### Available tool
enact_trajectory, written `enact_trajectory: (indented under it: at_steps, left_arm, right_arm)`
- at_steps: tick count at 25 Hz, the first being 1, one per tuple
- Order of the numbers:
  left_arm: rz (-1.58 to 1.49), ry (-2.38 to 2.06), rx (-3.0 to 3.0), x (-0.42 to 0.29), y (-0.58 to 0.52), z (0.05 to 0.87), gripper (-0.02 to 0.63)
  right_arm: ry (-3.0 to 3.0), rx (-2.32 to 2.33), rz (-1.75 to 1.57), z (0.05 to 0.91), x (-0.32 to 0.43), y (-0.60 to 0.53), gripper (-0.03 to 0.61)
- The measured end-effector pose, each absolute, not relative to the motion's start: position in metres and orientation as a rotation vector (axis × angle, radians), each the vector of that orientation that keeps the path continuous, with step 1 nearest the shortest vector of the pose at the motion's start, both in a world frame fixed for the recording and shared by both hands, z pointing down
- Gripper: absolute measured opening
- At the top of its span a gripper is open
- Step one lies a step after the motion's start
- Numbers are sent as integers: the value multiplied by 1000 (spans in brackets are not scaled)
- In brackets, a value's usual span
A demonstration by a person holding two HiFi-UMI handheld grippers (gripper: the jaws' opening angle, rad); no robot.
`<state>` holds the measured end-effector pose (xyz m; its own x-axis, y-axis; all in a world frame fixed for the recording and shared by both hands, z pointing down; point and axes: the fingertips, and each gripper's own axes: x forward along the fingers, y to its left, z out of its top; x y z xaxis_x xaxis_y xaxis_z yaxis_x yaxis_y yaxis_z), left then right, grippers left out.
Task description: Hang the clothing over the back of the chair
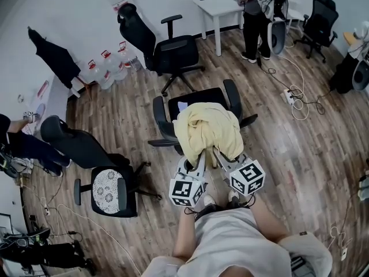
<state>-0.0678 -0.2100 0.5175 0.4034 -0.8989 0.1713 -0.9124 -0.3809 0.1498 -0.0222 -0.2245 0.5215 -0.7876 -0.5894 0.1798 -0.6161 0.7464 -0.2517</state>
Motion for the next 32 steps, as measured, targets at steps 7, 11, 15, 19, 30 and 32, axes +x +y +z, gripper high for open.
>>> enact_trajectory:
  at_steps: [7, 11, 15, 19, 30, 32]
  left_arm:
    - [113, -1628, 2452, -65, -208, 519, 37]
    - [122, -1628, 2455, -64, -207, 519, 37]
    - [123, -1623, 2459, -65, -207, 518, 37]
    - [118, -1618, 2466, -64, -206, 516, 37]
    - [119, -1630, 2454, -66, -196, 514, 128]
    - [119, -1631, 2453, -66, -194, 514, 168]
  right_arm:
    - [-2844, 1004, 410, 523, -20, -223, 63]
    - [-2836, 1009, 399, 523, -18, -223, 67]
    - [-2841, 1018, 397, 522, -18, -223, 81]
    - [-2855, 1030, 399, 521, -16, -223, 103]
    - [-2846, 1074, 347, 517, 0, -214, 236]
    - [-2845, 1075, 338, 517, 3, -212, 258]
